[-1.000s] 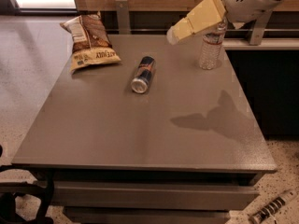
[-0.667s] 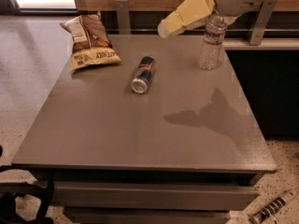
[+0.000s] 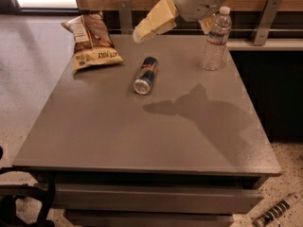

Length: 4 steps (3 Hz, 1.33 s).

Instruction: Place redbull can upright

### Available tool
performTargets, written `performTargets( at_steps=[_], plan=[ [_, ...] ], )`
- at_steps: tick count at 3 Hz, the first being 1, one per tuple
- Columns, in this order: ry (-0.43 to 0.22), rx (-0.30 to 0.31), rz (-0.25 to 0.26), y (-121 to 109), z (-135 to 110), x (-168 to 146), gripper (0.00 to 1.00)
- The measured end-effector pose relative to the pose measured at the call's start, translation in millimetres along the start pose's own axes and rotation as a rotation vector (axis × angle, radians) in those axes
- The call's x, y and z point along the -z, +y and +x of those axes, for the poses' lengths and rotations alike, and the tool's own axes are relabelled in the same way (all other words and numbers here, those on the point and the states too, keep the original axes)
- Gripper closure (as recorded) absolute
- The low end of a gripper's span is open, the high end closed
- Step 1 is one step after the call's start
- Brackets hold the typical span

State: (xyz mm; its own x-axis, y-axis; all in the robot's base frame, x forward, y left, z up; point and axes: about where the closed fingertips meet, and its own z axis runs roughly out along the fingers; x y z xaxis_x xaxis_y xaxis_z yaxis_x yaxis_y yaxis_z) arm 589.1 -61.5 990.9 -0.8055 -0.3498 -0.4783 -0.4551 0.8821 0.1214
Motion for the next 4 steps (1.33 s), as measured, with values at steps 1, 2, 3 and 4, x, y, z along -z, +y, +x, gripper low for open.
performTargets(
  at_steps=[1, 2, 3, 4],
  plan=[
    [0.083, -0.062, 0.067, 5.3, -4.3, -28.2, 0.00],
    [0.150, -0.102, 0.127, 10.4, -6.9, -50.8, 0.00],
    [0.196, -0.126, 0.146, 17.9, -10.2, -69.9, 0.00],
    [0.232, -0.164, 0.144, 26.3, -15.3, -93.6, 0.00]
  ],
)
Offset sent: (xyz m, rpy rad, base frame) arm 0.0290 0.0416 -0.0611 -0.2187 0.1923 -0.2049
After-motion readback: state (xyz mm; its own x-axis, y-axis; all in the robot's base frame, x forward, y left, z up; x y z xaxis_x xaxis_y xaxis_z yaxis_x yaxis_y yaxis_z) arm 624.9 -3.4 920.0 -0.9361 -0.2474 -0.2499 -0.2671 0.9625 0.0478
